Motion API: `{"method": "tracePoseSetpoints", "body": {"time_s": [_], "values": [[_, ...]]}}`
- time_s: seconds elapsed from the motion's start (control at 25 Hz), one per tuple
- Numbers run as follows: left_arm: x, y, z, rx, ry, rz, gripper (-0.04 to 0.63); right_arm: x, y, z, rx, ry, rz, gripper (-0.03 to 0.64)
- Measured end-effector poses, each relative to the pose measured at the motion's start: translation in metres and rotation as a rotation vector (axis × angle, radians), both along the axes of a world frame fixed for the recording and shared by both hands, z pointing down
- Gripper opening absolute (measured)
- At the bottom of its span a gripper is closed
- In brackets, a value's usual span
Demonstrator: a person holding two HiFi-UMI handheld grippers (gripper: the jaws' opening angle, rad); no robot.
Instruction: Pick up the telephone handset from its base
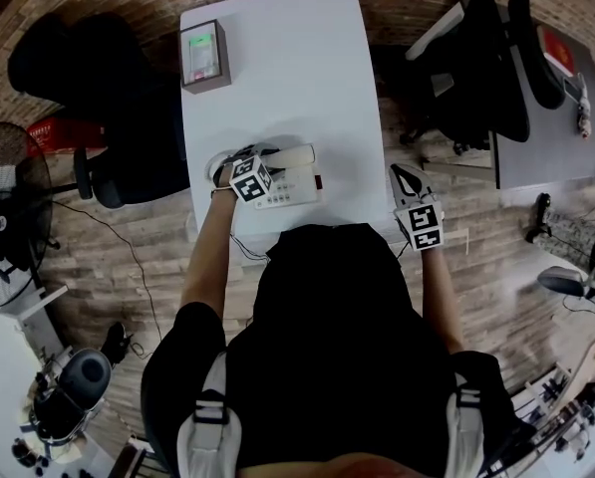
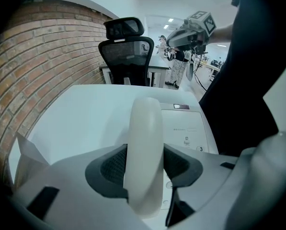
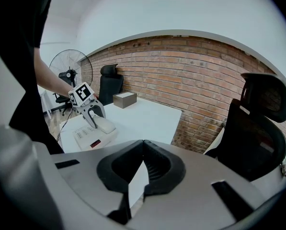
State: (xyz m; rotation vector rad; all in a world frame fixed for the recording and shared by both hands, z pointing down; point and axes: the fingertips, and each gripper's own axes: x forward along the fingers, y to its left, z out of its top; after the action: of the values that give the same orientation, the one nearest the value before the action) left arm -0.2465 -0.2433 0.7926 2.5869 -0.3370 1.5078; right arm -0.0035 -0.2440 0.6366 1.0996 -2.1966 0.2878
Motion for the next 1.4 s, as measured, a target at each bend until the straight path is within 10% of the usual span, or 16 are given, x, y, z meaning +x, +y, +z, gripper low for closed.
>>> {"method": "tracePoseSetpoints", "body": {"time_s": [0.72, 1.4], "values": [[0.000, -0.002, -0.038, 0.112, 0.084, -0.149, 0.224, 0.004, 0.005, -0.003, 0.011, -0.026, -0.022, -0.002], [-0.003, -0.005, -0.102, 0.148, 0.319, -0.500, 0.224, 0.008, -0.005, -0.020, 0.037, -0.045, -0.118, -0.002]]}}
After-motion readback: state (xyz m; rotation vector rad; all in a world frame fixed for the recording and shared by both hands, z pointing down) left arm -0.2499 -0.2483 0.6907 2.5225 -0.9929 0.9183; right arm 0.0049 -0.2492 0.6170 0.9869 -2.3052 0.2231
